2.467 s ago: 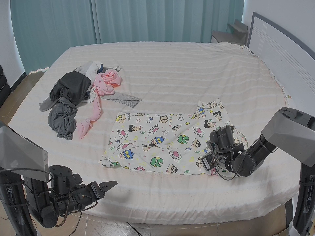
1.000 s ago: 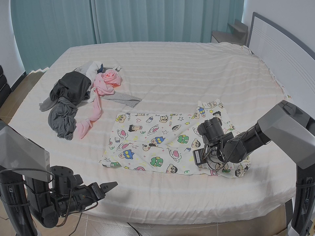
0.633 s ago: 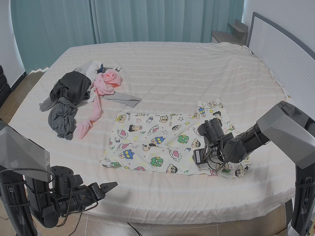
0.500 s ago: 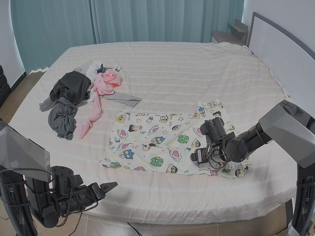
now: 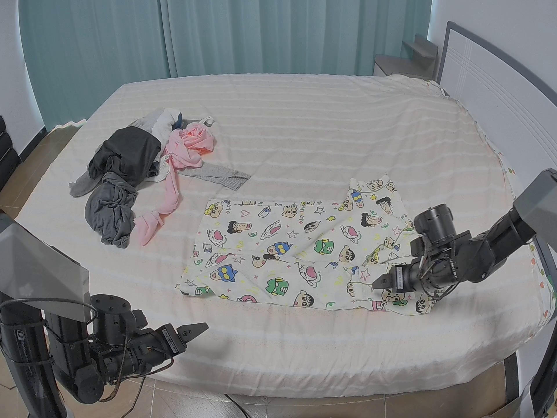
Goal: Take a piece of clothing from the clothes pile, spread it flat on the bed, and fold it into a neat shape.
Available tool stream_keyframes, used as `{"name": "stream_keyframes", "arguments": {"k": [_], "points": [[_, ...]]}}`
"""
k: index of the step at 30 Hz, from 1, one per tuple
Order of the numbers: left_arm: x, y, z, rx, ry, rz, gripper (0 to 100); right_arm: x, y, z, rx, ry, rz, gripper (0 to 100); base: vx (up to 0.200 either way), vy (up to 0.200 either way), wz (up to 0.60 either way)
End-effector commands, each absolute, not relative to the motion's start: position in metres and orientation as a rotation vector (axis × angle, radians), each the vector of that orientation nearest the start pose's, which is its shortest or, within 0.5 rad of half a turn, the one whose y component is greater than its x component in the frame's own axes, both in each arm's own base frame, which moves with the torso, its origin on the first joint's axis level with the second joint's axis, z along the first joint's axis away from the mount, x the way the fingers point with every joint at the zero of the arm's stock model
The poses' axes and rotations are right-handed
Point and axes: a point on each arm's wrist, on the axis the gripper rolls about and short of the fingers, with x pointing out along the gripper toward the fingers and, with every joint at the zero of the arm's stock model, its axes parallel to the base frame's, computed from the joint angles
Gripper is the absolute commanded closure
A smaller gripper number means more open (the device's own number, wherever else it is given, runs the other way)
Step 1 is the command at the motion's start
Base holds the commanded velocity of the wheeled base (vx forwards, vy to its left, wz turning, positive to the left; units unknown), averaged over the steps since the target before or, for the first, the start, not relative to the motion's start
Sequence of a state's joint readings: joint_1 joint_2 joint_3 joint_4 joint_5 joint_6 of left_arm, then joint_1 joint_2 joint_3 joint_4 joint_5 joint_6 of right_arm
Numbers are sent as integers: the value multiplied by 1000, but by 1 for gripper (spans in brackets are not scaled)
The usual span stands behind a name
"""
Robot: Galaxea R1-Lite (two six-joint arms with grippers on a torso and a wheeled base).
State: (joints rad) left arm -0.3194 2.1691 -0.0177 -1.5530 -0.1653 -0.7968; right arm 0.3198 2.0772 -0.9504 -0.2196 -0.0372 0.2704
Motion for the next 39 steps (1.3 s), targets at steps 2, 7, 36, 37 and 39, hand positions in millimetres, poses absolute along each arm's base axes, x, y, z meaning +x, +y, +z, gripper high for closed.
{"name": "stream_keyframes", "arguments": {"k": [2, 7, 36, 37, 39], "points": [[209, -74, 4, -711, 741, -214, 0, 329, 73, 62, 112, 890, 111, 0, 0, 0, 0], [209, -74, 4, -713, 743, -213, 0, 333, 70, 56, 115, 882, 106, 0, 0, 0, 0], [209, -74, 2, -710, 748, -211, 0, 336, 77, 32, 133, 956, 148, 0, 0, 0, 0], [209, -74, 3, -710, 747, -211, 0, 337, 77, 29, 134, 965, 147, 0, 0, 0, 0], [209, -73, 3, -711, 746, -210, 0, 339, 77, 24, 132, 974, 144, 0, 0, 0, 0]]}}
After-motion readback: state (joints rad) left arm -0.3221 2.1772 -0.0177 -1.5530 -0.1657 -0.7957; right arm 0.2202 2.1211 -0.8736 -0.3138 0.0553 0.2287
